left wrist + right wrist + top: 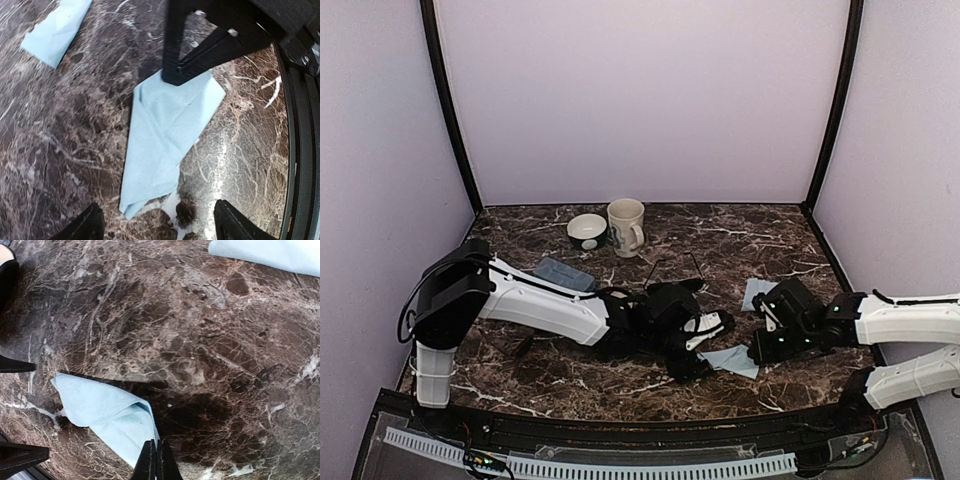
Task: Organize the sunglasses
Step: Pick up the glasses cleaning cloth from the center of the board.
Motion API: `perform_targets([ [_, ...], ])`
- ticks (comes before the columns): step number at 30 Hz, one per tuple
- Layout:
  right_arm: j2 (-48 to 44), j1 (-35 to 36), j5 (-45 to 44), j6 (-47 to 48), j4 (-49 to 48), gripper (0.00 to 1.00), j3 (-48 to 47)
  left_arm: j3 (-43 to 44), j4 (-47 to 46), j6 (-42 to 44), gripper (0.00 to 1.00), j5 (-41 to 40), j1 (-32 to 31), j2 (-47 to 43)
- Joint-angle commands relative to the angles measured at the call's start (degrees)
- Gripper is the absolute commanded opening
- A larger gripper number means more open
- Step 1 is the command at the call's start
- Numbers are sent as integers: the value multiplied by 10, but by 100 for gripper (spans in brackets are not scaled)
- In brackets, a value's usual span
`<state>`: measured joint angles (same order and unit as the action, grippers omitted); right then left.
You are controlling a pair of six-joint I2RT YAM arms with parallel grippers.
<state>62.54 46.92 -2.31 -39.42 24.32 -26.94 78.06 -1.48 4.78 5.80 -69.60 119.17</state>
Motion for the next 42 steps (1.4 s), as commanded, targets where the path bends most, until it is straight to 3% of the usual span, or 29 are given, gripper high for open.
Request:
perform_targets([
  [1, -6, 4, 19, 12, -14, 0, 8, 2, -44, 88, 76, 26, -1, -1],
  [9, -9, -17, 53, 17, -35, 0, 19, 4, -41, 211, 70, 35, -1, 12],
  [21, -17, -59, 95, 32, -52, 0, 36, 55, -21, 251, 62, 28, -1, 63],
  [32, -13, -67, 103, 34, -61, 0, 43, 76, 8, 268, 37, 24, -1, 80],
  [42, -4, -70, 105, 36, -66, 0, 45, 83, 24, 251, 21, 47, -1, 80],
])
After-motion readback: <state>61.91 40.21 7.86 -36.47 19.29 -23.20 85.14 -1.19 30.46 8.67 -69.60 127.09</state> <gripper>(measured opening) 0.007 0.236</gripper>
